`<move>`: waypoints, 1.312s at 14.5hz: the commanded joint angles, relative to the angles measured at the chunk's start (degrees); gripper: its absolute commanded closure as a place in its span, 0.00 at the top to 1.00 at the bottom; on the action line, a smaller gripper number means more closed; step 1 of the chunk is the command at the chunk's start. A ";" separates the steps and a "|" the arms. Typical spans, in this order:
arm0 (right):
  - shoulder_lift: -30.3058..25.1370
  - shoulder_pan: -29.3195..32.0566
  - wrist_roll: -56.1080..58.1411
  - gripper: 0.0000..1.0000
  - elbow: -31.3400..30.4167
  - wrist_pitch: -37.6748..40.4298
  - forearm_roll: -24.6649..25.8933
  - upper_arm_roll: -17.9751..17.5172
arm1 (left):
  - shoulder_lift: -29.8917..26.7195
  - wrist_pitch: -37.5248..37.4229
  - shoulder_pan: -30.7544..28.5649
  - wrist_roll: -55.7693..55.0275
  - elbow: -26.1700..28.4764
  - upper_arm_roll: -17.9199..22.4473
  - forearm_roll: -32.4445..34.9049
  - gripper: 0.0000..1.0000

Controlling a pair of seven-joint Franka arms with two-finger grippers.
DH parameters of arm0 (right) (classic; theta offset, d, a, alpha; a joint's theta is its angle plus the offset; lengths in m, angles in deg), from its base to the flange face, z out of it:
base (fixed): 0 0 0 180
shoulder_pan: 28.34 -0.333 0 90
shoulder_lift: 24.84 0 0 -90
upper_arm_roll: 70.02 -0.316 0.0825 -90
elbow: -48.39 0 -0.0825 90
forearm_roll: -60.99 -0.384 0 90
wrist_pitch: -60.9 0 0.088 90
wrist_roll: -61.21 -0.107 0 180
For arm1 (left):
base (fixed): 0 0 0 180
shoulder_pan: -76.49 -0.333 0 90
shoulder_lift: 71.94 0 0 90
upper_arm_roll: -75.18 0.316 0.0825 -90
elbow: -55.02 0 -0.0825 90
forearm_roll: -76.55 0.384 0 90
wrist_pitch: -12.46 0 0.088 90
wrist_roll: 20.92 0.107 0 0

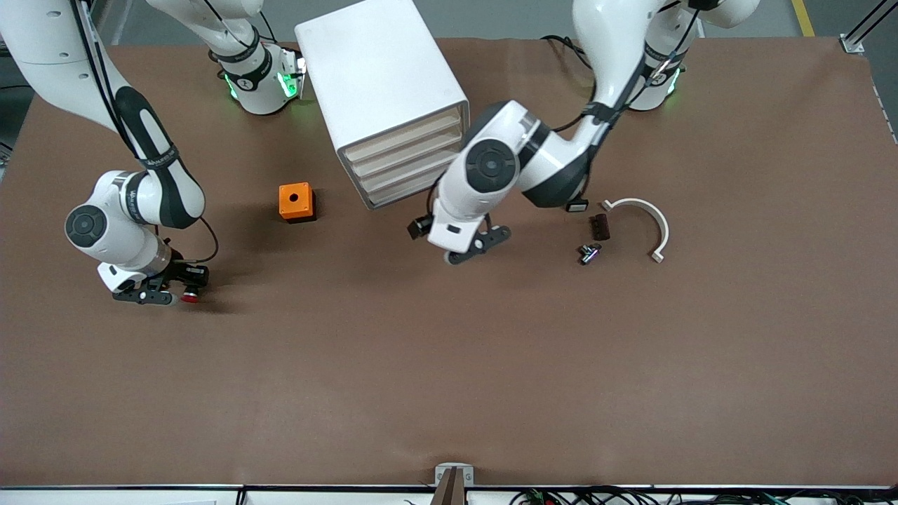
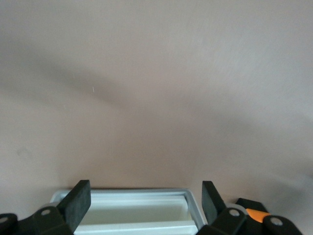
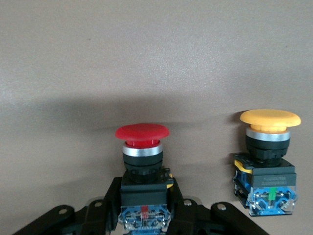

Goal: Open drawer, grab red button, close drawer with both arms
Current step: 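Withdraw the left gripper from the cabinet while the right gripper rises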

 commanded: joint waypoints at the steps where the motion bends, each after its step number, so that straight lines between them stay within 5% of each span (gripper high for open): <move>1: 0.38 1.50 -0.25 0.99 1.28 0.12 0.41 -1.15 | -3.34 -0.49 -3.59 8.27 1.74 -0.27 0.93 1.00; 4: -0.32 0.98 0.01 1.00 2.95 2.66 0.41 -1.24 | -6.59 -4.52 -8.07 16.44 2.88 -0.18 2.50 1.00; 8: -4.44 0.10 0.10 1.00 10.67 19.86 0.41 -1.68 | -12.65 -8.92 -13.43 28.84 8.67 -0.27 9.71 1.00; 14: -17.61 -2.10 -0.25 1.00 13.68 37.19 -1.95 -1.68 | -22.67 -9.63 -27.40 50.27 17.64 -0.53 10.42 1.00; 19: -25.63 -2.36 0.19 1.00 18.05 48.96 -3.19 -1.68 | -27.43 -14.38 -37.70 62.43 17.65 -0.44 10.42 1.00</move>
